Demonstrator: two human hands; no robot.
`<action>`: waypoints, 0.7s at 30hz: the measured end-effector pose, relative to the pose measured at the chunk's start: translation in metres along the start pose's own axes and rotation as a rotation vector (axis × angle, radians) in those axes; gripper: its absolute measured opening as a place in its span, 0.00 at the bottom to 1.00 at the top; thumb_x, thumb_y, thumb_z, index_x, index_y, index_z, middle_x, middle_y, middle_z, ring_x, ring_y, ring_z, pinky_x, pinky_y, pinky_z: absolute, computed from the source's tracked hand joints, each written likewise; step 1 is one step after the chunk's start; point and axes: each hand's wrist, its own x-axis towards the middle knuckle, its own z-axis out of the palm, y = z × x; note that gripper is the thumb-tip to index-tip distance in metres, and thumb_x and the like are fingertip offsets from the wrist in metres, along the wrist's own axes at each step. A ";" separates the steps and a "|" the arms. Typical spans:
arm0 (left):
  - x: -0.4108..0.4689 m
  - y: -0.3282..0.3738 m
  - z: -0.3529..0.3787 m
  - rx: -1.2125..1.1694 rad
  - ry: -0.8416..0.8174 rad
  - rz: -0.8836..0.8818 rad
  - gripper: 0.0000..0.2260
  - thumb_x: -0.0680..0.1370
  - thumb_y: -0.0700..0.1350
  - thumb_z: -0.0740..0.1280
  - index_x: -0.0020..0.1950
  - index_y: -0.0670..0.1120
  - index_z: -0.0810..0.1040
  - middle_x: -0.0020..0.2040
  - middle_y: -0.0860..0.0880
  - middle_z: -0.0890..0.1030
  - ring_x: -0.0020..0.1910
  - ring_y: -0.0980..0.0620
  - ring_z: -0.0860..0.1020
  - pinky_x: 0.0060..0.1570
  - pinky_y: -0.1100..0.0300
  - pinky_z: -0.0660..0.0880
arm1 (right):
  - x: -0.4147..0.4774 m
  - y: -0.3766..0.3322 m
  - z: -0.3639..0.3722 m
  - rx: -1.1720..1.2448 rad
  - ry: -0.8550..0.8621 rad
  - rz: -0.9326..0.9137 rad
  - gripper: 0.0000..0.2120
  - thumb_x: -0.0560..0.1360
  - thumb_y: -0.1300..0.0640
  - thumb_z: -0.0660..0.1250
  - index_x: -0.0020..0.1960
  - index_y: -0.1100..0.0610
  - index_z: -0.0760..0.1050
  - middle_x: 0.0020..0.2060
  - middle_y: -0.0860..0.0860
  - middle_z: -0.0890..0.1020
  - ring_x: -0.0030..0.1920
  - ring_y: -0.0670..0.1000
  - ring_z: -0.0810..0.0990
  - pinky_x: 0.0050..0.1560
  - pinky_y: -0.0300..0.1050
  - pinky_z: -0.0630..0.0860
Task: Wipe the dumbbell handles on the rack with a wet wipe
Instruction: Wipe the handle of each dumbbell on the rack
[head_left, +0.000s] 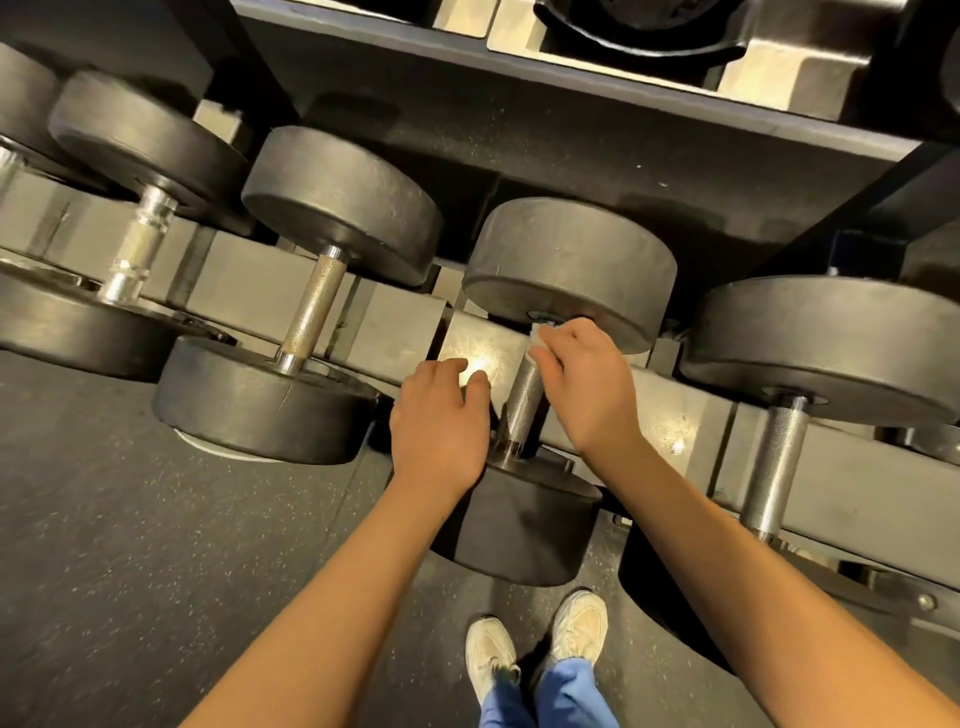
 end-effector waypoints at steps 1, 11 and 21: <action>0.000 -0.001 0.000 -0.014 -0.006 -0.002 0.19 0.83 0.50 0.54 0.71 0.46 0.69 0.69 0.48 0.70 0.68 0.51 0.66 0.67 0.53 0.63 | -0.001 -0.002 0.002 -0.035 0.011 0.001 0.13 0.77 0.57 0.62 0.54 0.63 0.80 0.43 0.56 0.78 0.42 0.55 0.77 0.38 0.46 0.75; -0.007 -0.001 0.000 -0.161 0.050 -0.007 0.16 0.82 0.49 0.56 0.69 0.47 0.70 0.66 0.52 0.72 0.64 0.56 0.68 0.60 0.62 0.64 | -0.019 0.009 -0.005 -0.015 -0.221 -0.224 0.10 0.73 0.60 0.68 0.53 0.62 0.80 0.43 0.56 0.76 0.41 0.55 0.77 0.36 0.49 0.79; -0.004 -0.005 0.001 -0.154 0.065 0.052 0.16 0.82 0.47 0.57 0.68 0.46 0.71 0.65 0.50 0.73 0.65 0.53 0.69 0.64 0.57 0.65 | -0.033 -0.003 -0.007 -0.004 -0.255 -0.206 0.11 0.75 0.63 0.64 0.55 0.64 0.80 0.45 0.59 0.77 0.39 0.57 0.79 0.38 0.44 0.75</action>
